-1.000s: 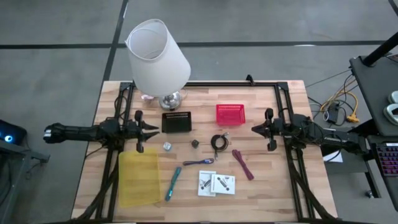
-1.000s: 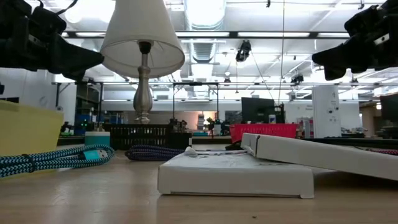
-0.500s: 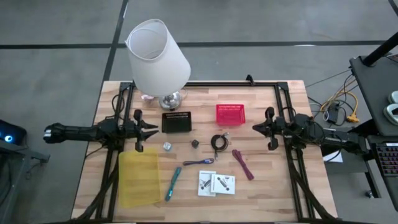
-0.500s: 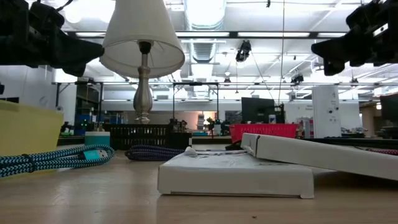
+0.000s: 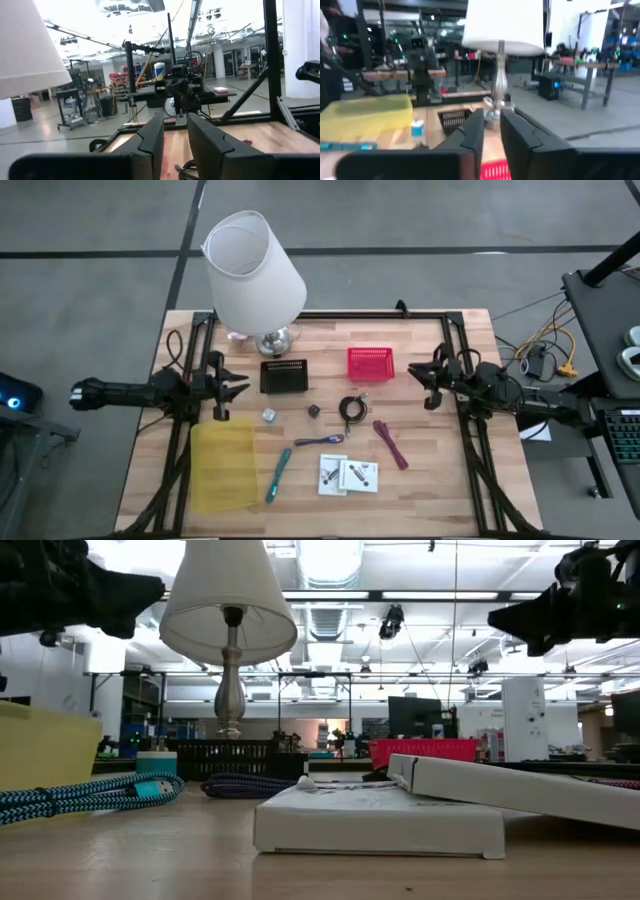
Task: Pick and place items into bin
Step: Put the pink charger cable into the yellow bin
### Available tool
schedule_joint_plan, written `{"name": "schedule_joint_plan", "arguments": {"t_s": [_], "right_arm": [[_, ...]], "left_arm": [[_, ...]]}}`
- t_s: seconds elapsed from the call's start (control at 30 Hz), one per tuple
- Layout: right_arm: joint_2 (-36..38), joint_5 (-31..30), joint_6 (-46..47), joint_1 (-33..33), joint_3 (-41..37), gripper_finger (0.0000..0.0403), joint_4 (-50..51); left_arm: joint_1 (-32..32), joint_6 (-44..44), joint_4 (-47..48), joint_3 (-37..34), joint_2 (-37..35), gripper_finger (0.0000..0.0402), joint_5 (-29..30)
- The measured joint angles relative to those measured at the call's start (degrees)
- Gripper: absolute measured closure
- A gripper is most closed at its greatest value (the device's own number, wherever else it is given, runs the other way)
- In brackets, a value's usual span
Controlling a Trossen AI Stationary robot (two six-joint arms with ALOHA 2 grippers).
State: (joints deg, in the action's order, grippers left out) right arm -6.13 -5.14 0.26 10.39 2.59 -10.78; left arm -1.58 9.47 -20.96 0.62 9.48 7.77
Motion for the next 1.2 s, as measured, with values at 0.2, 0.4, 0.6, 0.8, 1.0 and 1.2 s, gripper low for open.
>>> {"name": "schedule_joint_plan", "arguments": {"t_s": [0.2,0.4,0.6,0.8,1.0,1.2], "right_arm": [[-4.58,9.75,-0.35,0.0,0.0,0.0262,-5.23],[-9.4,9.5,-0.45,-0.01,0.0,0.0216,-11.99],[-12.22,9.52,0.45,0.0,0.0,0.0207,-12.63],[-14.64,12.11,5.85,-0.02,3.46,0.0205,-9.69],[-20.26,12.91,3.48,0.0,11.32,0.0197,-0.71],[-25.28,12.87,4.54,-0.02,20.0,0.02,12.51]], "left_arm": [[-0.02,-1.66,-0.04,1.1,1.61,0.0266,-0.22],[-0.04,-6.57,-3.9,1.08,3.02,0.0218,-0.22],[-0.04,-10.71,-4.56,1.12,4.02,0.0212,-0.22],[-0.02,-13.56,-4.73,0.4,6.33,0.0212,0.23],[-0.02,-10.28,-11.62,-0.11,9.25,0.0212,0.35],[0.0,-6.71,-15.91,2.29,12.03,0.0212,-0.38]]}}
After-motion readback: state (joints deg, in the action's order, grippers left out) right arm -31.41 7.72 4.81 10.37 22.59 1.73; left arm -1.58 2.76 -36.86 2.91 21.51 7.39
